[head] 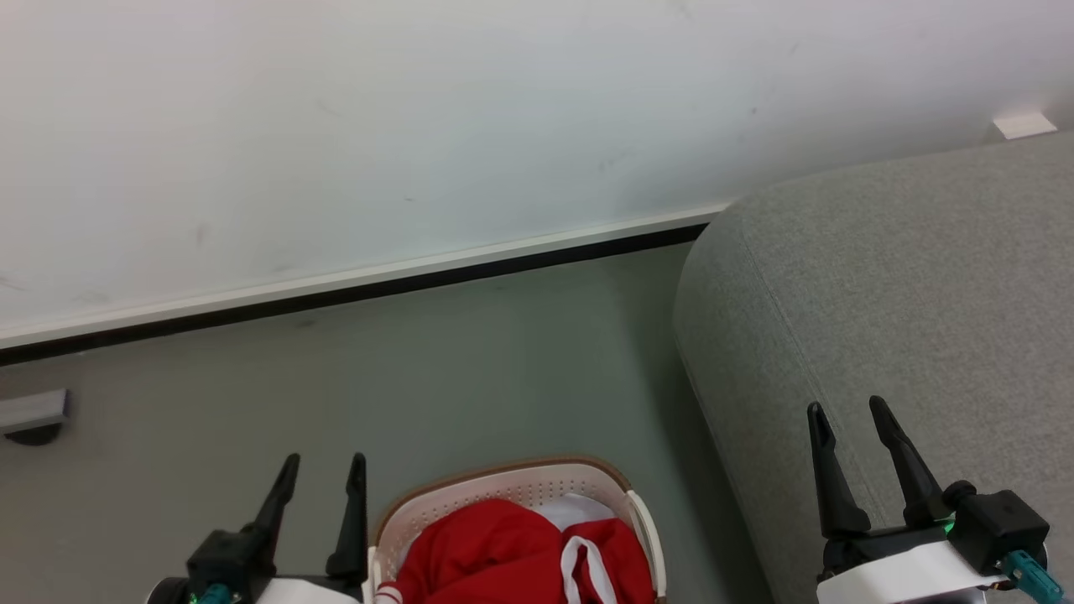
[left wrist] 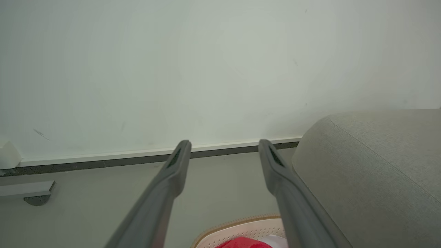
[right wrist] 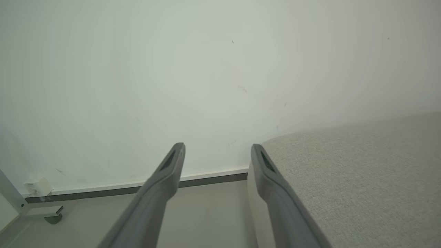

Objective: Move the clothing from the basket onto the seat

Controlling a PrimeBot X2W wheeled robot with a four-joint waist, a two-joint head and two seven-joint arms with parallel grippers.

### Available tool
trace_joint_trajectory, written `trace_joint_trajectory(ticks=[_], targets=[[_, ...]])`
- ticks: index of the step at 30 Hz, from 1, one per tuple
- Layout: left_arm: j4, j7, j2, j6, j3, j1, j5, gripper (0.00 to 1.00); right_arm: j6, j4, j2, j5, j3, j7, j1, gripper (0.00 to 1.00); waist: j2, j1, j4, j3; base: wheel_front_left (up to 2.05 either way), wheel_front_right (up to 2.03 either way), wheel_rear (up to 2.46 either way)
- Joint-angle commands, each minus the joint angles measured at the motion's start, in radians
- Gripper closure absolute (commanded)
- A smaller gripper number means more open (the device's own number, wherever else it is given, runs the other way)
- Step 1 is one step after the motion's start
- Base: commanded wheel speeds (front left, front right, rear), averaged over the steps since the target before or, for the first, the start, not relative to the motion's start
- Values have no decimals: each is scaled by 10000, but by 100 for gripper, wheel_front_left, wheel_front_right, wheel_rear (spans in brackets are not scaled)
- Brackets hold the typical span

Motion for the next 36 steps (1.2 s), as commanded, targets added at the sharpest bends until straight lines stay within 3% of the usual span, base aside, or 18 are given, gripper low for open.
trace_joint_trajectory(ticks=[1, 9, 15, 25, 36], targets=[[155, -7, 60, -37, -21, -151, 206, 0, -21, -47, -13, 142, -16, 1, -170, 0, 0, 0, -244, 249, 0, 0, 0], [1702, -9, 272, -289, -415, -1009, 626, 0, -21, -237, -9, 352, -160, 1, -543, 0, 0, 0, -823, 1213, 0, 0, 0], [3640, -7, 541, -473, -985, -1926, 680, 0, -21, -414, -12, 643, -190, 1, -905, 0, 0, 0, -1195, 1883, 0, 0, 0], [7088, 146, 965, -561, -2737, -3824, 713, 0, -21, -862, -9, 1243, -207, 1, -1501, 0, 0, 0, -1637, 3032, 0, 0, 0], [9172, 968, 1476, -546, -5490, -5686, 538, 0, -21, -1272, -8, 1556, -278, 1, -2129, 0, 0, 0, -2058, 4618, 0, 0, 0]])
